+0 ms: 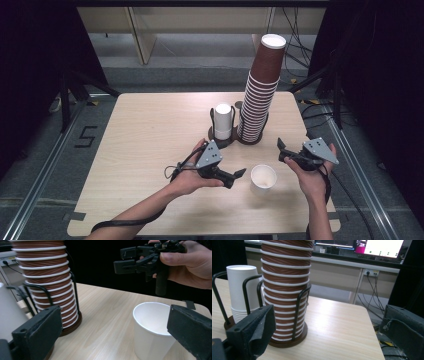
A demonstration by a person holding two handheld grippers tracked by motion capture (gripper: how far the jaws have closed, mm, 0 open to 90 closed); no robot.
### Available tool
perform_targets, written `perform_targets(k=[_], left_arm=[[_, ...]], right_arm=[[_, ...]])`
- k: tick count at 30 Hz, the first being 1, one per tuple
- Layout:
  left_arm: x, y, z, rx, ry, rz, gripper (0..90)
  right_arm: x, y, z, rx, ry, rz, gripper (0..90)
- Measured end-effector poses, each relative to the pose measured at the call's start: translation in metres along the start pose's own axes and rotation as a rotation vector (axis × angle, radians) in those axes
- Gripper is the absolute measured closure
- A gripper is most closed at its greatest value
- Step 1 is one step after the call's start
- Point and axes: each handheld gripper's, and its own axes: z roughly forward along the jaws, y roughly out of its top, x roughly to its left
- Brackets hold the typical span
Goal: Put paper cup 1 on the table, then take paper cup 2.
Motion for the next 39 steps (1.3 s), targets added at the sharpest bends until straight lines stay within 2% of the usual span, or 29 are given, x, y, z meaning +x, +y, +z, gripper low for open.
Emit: perform_targets(k=[2,3,4,5,7,10,11,12,13,15,18,20,22,26,29,31,32,36,38,39], left_arm=[[0.005,0.000,-0.009,0.004,0.010,0.005,0.0],[0.008,0.000,-0.013,0.001,0.018,0.002,0.0],[0.012,0.000,-0.017,-0.004,0.027,-0.003,0.0],[0.015,0.001,-0.020,-0.004,0.036,-0.010,0.0],[0.022,0.002,-0.025,-0.004,0.054,-0.003,0.0],[0.033,0.003,-0.027,-0.007,0.085,-0.011,0.0],[0.036,0.003,-0.028,-0.007,0.093,-0.009,0.0],[0.038,0.004,-0.027,-0.009,0.102,-0.010,0.0],[0.041,0.004,-0.028,-0.014,0.112,-0.011,0.0],[0.044,0.006,-0.028,-0.028,0.129,-0.025,0.0],[0.048,0.008,-0.027,-0.043,0.139,-0.040,0.0],[0.049,0.009,-0.026,-0.042,0.144,-0.038,0.0],[0.050,0.010,-0.024,-0.044,0.143,-0.032,0.0],[0.052,0.015,-0.018,-0.058,0.144,-0.022,0.0],[0.053,0.020,-0.010,-0.067,0.150,-0.015,0.2],[0.053,0.024,-0.004,-0.077,0.153,-0.005,0.3],[0.053,0.026,-0.002,-0.083,0.155,-0.005,0.4],[0.054,0.035,0.010,-0.112,0.162,0.007,2.3],[0.054,0.040,0.017,-0.119,0.166,0.020,2.2],[0.054,0.045,0.020,-0.121,0.161,0.026,2.2]], right_arm=[[0.001,0.003,0.000,0.013,0.001,0.003,0.9],[0.000,0.004,0.002,0.006,0.006,-0.024,1.1],[0.001,0.006,0.002,0.007,0.013,-0.012,1.1],[0.002,0.008,0.002,0.007,0.010,-0.019,1.2],[0.004,0.012,0.004,0.005,0.023,-0.016,1.3],[0.007,0.021,0.006,0.003,0.039,-0.020,1.4],[0.008,0.026,0.008,-0.013,0.049,-0.018,1.4],[0.008,0.028,0.009,-0.014,0.043,-0.031,1.4],[0.011,0.031,0.009,-0.002,0.042,-0.014,1.4],[0.012,0.036,0.011,-0.010,0.049,-0.044,1.4],[0.015,0.042,0.013,-0.002,0.052,-0.022,1.6],[0.015,0.045,0.015,-0.016,0.052,-0.049,1.7],[0.016,0.048,0.016,-0.006,0.065,-0.031,1.8],[0.016,0.061,0.017,-0.021,0.066,-0.033,1.9],[0.015,0.073,0.018,-0.038,0.073,-0.043,2.2],[0.017,0.081,0.020,-0.040,0.081,-0.029,2.3],[0.016,0.084,0.021,-0.049,0.074,-0.045,2.6],[0.019,0.097,0.023,-0.063,0.090,-0.026,3.4],[0.021,0.105,0.024,-0.075,0.089,-0.032,3.5],[0.021,0.109,0.024,-0.078,0.088,-0.050,3.6]])
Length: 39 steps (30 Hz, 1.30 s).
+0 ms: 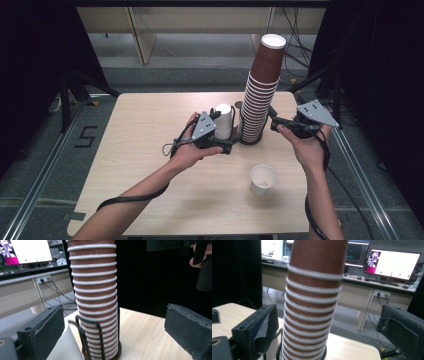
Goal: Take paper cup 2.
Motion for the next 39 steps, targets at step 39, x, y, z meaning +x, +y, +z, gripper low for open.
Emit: perform_targets(k=[39], left_arm=[[0.037,0.077,0.113,-0.068,-0.004,-0.051,3.5]], right_arm=[[-0.005,0.096,0.083,0.027,0.040,0.006,0.9]])
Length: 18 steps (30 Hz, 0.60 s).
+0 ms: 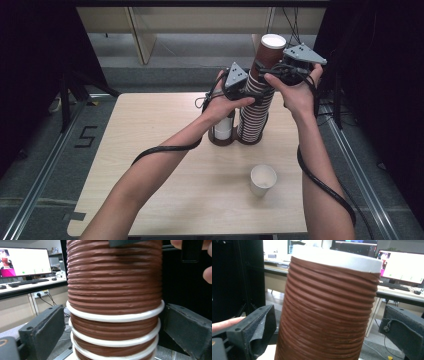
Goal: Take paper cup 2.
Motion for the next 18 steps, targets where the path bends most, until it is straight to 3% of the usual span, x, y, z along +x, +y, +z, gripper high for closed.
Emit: perform_targets(k=[6,18], left_arm=[[0.000,0.000,0.003,0.002,-0.007,0.005,4.9],[0.000,0.001,0.006,0.014,-0.004,0.000,4.6]], right_arm=[[0.000,-0.001,0.005,0.007,0.015,0.031,1.9],[0.002,0.000,0.013,-0.002,0.011,0.034,9.7]])
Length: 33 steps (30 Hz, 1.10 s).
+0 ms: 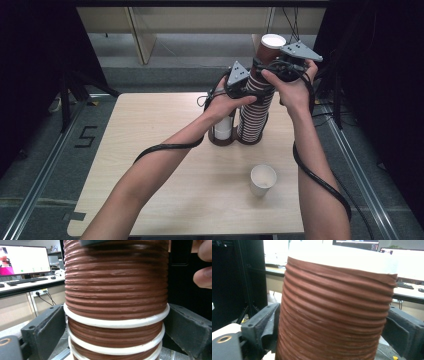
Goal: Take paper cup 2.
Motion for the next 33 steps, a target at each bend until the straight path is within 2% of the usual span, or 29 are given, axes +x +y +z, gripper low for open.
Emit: perform_targets(k=[5,25,33], left_arm=[[0.0001,0.0002,0.0003,0.000,-0.001,-0.002,4.6],[-0.0003,0.0004,0.0010,0.013,0.004,-0.007,4.5],[-0.0004,0.0003,0.0008,0.018,0.004,0.002,4.4]], right_arm=[[0.0022,-0.0004,0.0017,-0.007,0.007,0.002,15.1],[0.0041,0.0015,0.0022,-0.013,-0.014,0.027,17.2],[0.0025,0.0070,0.0007,-0.041,-0.028,0.022,18.1]])
